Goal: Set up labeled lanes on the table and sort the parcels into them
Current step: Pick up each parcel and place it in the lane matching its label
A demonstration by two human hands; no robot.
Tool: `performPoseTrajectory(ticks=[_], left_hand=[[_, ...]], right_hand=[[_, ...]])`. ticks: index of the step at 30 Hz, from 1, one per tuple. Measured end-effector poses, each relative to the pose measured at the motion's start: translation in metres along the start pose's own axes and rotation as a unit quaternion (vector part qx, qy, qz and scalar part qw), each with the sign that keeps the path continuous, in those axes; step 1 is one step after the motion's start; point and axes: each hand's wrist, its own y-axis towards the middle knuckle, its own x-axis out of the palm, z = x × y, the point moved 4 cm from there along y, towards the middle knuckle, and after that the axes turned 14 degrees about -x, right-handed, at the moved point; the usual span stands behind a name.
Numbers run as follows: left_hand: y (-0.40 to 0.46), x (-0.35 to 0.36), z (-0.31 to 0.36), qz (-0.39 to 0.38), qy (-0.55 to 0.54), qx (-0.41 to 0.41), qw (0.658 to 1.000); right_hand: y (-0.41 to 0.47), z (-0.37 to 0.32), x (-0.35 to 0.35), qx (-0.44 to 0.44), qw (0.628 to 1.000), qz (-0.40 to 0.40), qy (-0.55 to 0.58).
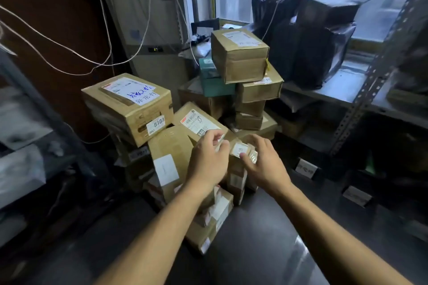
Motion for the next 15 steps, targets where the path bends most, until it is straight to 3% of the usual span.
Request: performPoseTrajectory(ticks=[2,6,10,12,15], left_hand=[[0.009,-0.005,-0.003,-0.007,-0.015,0.005,1.0],[0.023,-0.011,-0.004,-0.021,-0.015,0.026,0.999],[0.031,-0.021,-0.006,-0.017,0.02,0.054,0.998],[0.033,-0.034,-0.009,0.003,0.035,0.082,0.996],[0.038,-0.056,-0.024,0.038,0.087,0.086,0.992]], right_hand=[[0.009,0.012,0.02,0.035,0.998,-0.05,-0.018],[0.015,0.018,0.042,0.045,0.996,-0.058,-0.046],[0.019,-0.014,0.047,-0.018,0.996,0.028,-0.085],[0.018,-0.032,0.051,-0.008,0.999,0.045,-0.017],[0.018,-0.05,0.064,0.029,0.993,-0.022,0.113]])
